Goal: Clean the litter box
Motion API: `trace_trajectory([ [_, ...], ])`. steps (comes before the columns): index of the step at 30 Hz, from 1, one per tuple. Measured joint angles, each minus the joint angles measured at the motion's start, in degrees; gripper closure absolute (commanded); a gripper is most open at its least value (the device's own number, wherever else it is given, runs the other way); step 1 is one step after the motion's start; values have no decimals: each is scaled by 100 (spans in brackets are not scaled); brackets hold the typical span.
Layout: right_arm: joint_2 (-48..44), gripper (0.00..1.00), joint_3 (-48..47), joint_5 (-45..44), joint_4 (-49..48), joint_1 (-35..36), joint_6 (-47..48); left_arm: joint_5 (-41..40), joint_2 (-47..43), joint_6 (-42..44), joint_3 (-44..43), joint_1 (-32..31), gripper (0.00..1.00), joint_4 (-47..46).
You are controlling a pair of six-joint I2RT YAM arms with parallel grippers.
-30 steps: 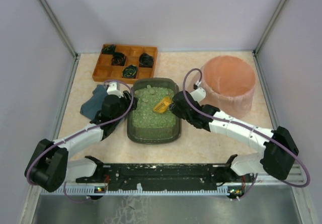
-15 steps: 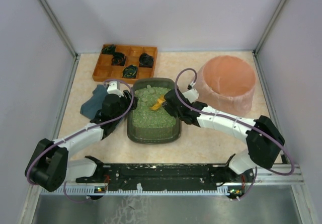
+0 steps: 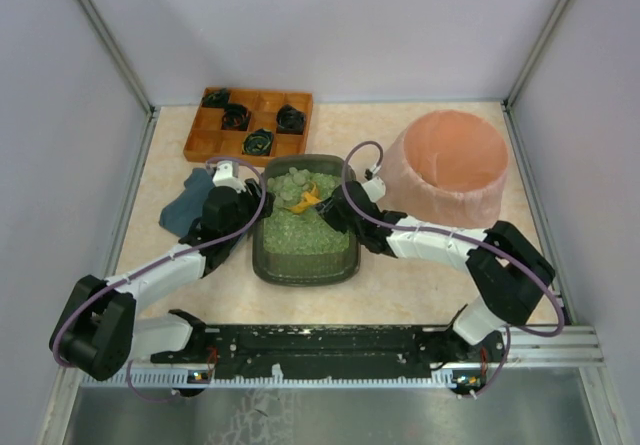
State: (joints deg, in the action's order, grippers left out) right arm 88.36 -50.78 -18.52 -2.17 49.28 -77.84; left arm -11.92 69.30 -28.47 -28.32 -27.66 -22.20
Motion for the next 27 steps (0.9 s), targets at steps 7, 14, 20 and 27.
trace_trajectory([
  [7,-420,100,656,328,-651,-140,490,0,0,-2,-2,0,43,4],
  [14,-1327,100,1270,463,-728,-142,927,2,0,-2,-4,0,43,15],
  [20,-2011,100,1746,520,-798,-146,1075,2,0,-2,-7,0,43,17],
  [27,-2861,100,2428,697,-1036,-184,1222,0,0,-2,-7,0,43,20],
])
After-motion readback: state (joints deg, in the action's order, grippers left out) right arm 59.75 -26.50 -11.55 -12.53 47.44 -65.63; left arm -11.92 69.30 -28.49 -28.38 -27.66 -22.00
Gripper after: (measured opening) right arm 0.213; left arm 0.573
